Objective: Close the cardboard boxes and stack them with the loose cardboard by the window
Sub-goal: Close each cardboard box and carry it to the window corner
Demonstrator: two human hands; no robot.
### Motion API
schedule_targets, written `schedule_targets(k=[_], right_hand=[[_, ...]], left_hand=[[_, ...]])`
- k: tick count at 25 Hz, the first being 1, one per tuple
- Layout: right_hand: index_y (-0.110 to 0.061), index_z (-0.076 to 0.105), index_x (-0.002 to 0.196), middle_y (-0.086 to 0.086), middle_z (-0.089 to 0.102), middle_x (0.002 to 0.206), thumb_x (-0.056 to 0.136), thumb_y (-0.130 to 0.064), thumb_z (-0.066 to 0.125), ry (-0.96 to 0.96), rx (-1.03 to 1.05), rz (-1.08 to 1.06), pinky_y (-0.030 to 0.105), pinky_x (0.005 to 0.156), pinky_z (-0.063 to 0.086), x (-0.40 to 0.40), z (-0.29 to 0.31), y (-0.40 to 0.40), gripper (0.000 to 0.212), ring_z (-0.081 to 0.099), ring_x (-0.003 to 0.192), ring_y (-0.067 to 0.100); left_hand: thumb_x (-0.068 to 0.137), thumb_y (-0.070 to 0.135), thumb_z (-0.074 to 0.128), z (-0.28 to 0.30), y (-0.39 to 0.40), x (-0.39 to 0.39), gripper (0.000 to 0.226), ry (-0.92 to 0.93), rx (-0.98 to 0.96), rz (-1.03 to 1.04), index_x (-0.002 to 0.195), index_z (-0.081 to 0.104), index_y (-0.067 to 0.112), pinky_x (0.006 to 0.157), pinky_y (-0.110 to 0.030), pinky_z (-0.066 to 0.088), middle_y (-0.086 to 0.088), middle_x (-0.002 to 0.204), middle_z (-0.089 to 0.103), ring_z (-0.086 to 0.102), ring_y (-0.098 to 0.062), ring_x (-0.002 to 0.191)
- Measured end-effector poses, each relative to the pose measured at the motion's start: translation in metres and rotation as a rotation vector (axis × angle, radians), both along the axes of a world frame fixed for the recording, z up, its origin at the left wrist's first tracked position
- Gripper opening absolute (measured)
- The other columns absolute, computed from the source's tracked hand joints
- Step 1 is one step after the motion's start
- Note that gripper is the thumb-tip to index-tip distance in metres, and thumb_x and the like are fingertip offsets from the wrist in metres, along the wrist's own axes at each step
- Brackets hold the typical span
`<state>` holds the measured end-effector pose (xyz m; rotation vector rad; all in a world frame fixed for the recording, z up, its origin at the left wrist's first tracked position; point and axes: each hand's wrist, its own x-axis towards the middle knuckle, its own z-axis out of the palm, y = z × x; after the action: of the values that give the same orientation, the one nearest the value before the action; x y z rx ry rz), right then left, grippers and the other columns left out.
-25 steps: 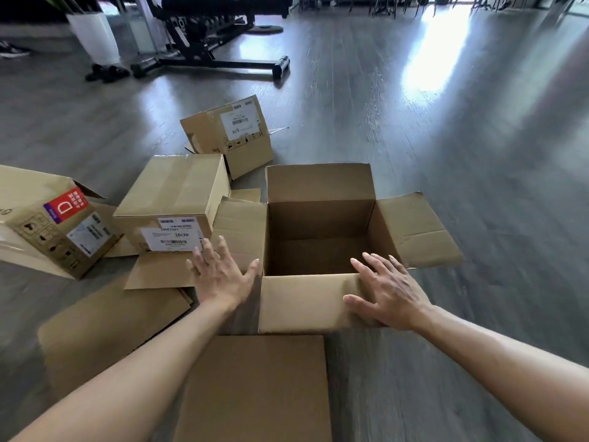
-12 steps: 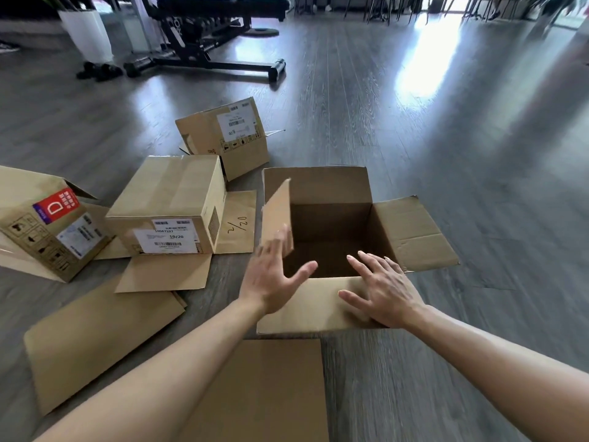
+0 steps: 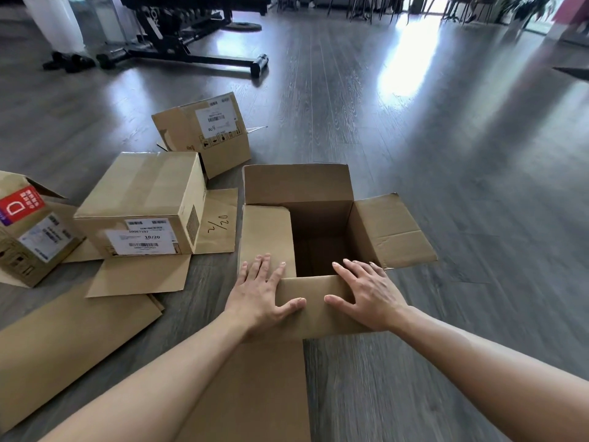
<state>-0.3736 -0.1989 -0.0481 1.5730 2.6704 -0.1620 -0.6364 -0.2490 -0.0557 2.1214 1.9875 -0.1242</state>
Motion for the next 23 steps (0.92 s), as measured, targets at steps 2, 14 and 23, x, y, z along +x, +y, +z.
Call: schedule_targets(k=[2,14,23], right_hand=[[-0.036,0.014,0.158,-0.001,0.020,0.165,0.078,-0.091,0.005,0.006,0.015,0.004,0.042,0.124,0.009,0.000,0.004,0.003,0.097,0.015,0.152,0.018],[-0.030,0.017,0.158,0.017,0.011,0.164,0.087,-0.082,0.022,-0.036,0.049,-0.479,0.051,0.119,0.014,0.072,0.016,0.035,0.089,0.009,0.151,0.034],[-0.009,0.044,0.142,0.021,0.046,0.135,0.094,-0.044,0.058,0.621,0.249,-0.747,0.044,0.104,0.038,0.052,0.058,0.049,0.060,0.043,0.126,0.036]], left_hand=[[0.073,0.094,0.003,0.001,0.000,0.001,0.107,0.012,-0.007,0.005,0.160,-0.008,0.032,0.124,-0.046,-0.013,-0.006,0.166,-0.021,-0.025,-0.021,0.151],[0.068,0.094,-0.001,0.007,-0.002,0.003,0.111,0.009,-0.024,0.004,0.160,-0.008,0.032,0.123,-0.045,-0.013,-0.007,0.166,-0.022,-0.025,-0.021,0.151],[0.065,0.095,-0.003,0.007,-0.002,0.002,0.114,-0.007,-0.023,0.000,0.160,-0.008,0.032,0.123,-0.045,-0.013,-0.007,0.166,-0.019,-0.023,-0.021,0.152]])
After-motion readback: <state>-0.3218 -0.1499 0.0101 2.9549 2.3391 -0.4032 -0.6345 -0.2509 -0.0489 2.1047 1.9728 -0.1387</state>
